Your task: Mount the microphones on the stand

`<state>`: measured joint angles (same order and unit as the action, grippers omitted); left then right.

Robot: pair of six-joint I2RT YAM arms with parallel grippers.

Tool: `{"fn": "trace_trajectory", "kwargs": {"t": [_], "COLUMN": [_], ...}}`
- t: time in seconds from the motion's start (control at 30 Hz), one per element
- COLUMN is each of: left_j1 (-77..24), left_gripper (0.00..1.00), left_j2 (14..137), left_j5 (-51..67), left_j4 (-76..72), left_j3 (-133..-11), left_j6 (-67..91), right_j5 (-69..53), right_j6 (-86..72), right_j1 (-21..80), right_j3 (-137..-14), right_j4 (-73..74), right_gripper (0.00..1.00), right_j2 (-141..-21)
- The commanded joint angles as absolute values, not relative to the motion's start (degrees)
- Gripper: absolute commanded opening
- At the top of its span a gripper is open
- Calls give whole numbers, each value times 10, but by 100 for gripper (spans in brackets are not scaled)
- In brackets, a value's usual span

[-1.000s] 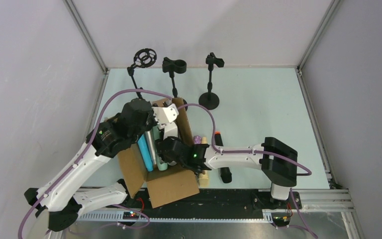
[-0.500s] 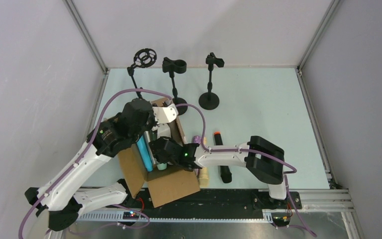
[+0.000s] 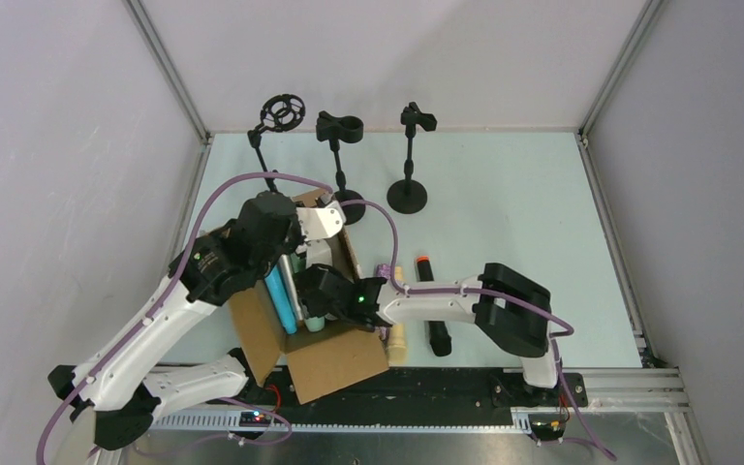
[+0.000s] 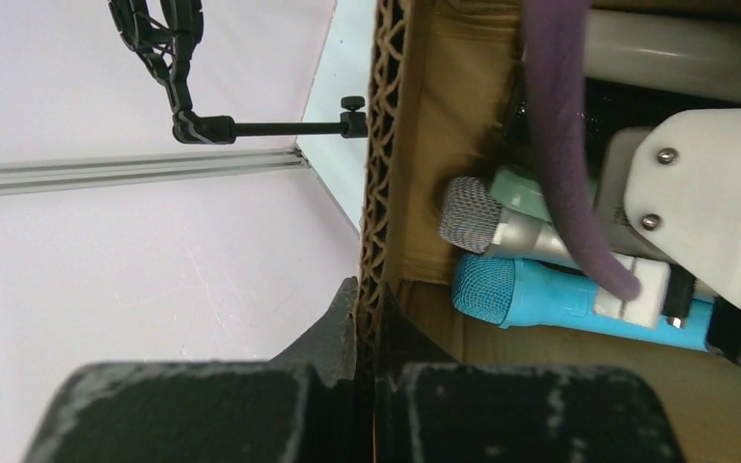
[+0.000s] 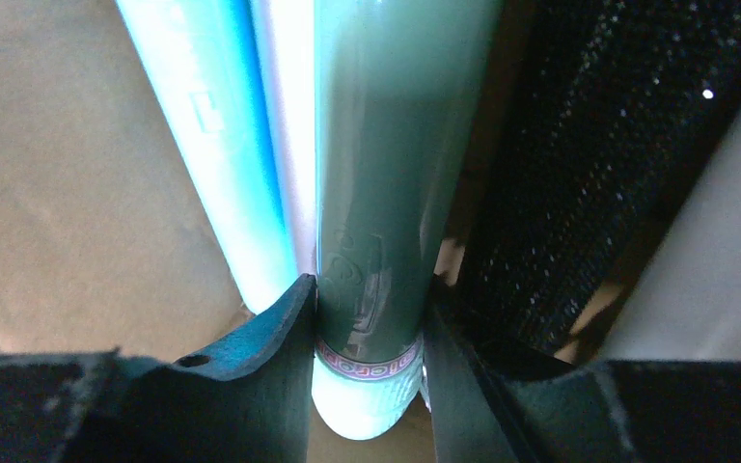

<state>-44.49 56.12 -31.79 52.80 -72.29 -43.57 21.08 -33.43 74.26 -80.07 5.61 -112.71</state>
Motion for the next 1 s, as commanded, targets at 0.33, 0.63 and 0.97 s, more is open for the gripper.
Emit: {"fn": "trace_trajectory", "kwargs": {"t": [0.33, 0.63, 0.97], "left_j1": [-452, -451, -452], "left_gripper": [0, 0, 0], "left_j2": [538, 537, 545], "left_j5": [-306, -306, -303], "left_j4": [463, 463, 464], "left_j3": [-724, -722, -728], "left_j6": [-436, -436, -435], "right_j5": [198, 227, 238], "right_j6": [-345, -360, -380], "right_j1": [771, 806, 732], "right_j3": [-678, -636, -620], "right_j4": [138, 269, 440], "right_gripper": [0, 0, 0], "right_j2": [-860, -694, -520]}}
